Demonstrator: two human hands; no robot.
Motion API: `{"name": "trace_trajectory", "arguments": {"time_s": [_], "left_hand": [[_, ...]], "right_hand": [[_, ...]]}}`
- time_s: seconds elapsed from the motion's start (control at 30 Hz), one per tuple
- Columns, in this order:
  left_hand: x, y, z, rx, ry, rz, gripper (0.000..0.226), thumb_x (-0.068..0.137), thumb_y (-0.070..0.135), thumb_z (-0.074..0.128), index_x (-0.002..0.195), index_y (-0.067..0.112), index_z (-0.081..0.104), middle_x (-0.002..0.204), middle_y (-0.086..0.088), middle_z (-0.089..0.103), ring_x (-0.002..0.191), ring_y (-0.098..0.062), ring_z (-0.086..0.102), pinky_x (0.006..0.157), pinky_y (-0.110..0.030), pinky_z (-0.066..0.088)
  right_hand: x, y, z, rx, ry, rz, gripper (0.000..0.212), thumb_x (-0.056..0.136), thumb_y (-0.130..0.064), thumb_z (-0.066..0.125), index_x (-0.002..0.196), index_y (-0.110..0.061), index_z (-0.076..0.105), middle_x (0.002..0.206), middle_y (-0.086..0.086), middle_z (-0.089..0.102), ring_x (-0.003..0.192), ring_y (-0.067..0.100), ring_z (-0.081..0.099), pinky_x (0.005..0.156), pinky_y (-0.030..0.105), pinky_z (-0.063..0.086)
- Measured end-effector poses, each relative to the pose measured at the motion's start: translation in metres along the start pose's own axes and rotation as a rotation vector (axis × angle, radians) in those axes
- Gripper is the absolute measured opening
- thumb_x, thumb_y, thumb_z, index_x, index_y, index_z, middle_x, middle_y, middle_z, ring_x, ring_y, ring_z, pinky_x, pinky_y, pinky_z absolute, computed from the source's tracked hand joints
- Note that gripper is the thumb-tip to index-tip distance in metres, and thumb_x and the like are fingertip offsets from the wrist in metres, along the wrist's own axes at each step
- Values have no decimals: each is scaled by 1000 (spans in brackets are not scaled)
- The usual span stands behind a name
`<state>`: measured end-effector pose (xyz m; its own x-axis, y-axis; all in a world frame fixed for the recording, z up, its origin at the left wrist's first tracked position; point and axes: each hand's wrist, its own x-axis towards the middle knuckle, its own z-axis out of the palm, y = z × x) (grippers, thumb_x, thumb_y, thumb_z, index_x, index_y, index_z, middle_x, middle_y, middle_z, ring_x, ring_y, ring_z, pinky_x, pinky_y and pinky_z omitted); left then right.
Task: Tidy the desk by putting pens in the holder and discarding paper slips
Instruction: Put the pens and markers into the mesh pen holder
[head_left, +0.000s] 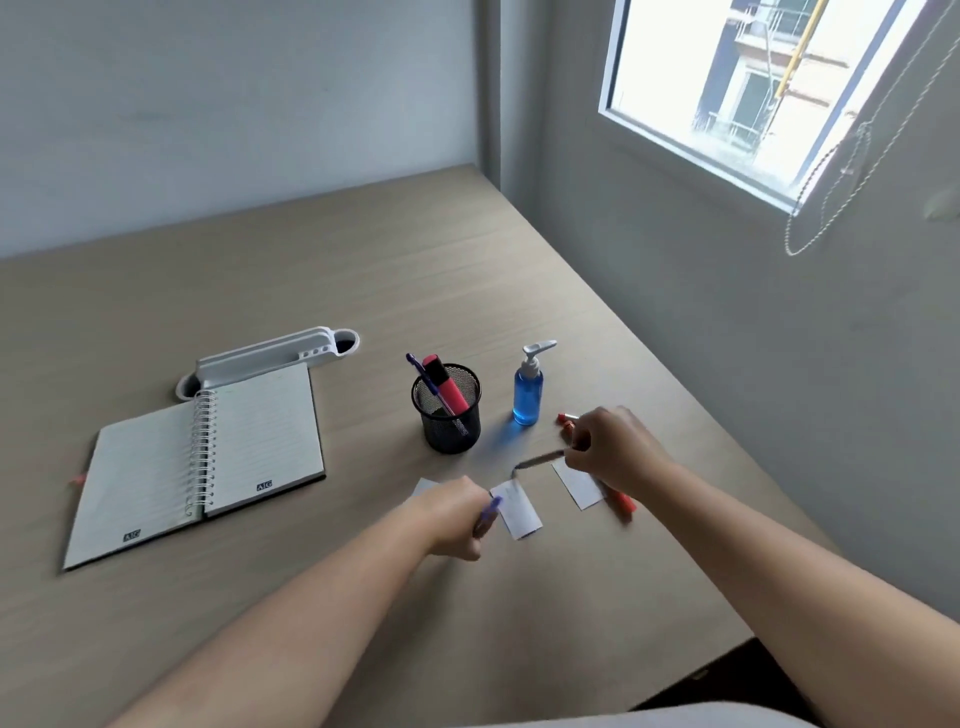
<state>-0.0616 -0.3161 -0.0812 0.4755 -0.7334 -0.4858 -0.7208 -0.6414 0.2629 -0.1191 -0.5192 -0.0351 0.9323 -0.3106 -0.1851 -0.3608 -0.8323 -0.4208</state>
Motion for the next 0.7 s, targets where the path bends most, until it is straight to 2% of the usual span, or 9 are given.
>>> {"name": "trace_trajectory", "arguments": {"time_s": [0.07,0.13,0.2,0.27,0.37,0.47,0.57,0.7], "left_hand": [[-12,-6,-13,-137,-58,-53,9,69,8,59,68,17,61,67,-3,59,60,-17,54,48,-20,39],[-23,-12,-32,-349,-67,-94,11,70,6,59,66,16,62,68,-4,64,55,-8,56,45,-10,42],[-34,-22,-58,-587,52,-123,15,71,3,57,62,14,61,67,-9,66,56,-10,60,55,-15,51],[-41,-34,-87,-735,257,-165,17,73,5,57,60,14,63,64,-8,67,60,-15,63,67,-27,56],[-46,-51,-125,-813,521,-206,12,79,8,60,69,11,66,69,-10,68,69,-20,66,73,-30,57],[-39,-64,-135,-830,662,-247,7,79,13,66,72,11,65,75,-14,72,73,-23,70,76,-34,58],[-26,-74,-123,-837,658,-308,13,75,17,70,64,19,64,77,-12,74,79,-25,72,81,-39,60],[-16,-71,-103,-845,633,-379,6,74,17,70,69,19,67,84,-11,74,84,-24,70,84,-37,56]], "right_hand": [[2,-14,-14,102,7,-44,10,74,-16,68,73,-6,68,66,5,60,64,22,56,53,26,44],[6,-32,-30,174,41,-101,11,72,-15,73,74,-5,71,67,7,64,59,19,57,57,28,48],[14,-54,-46,232,92,-153,11,73,-15,74,74,-5,71,61,2,59,51,9,48,48,13,41],[23,-76,-63,302,139,-181,12,76,-18,73,77,-6,72,58,1,56,48,5,42,39,8,35],[41,-106,-79,347,206,-220,16,79,-20,70,81,-4,72,64,8,62,47,10,44,37,8,34],[56,-126,-75,298,224,-235,16,81,-21,66,82,-5,72,66,8,64,46,11,44,39,12,33],[70,-135,-50,242,187,-208,18,82,-20,63,83,-5,72,73,15,69,62,25,56,51,24,38],[73,-127,-20,162,84,-173,18,83,-19,60,88,-7,72,86,19,73,80,31,63,67,31,47]]}}
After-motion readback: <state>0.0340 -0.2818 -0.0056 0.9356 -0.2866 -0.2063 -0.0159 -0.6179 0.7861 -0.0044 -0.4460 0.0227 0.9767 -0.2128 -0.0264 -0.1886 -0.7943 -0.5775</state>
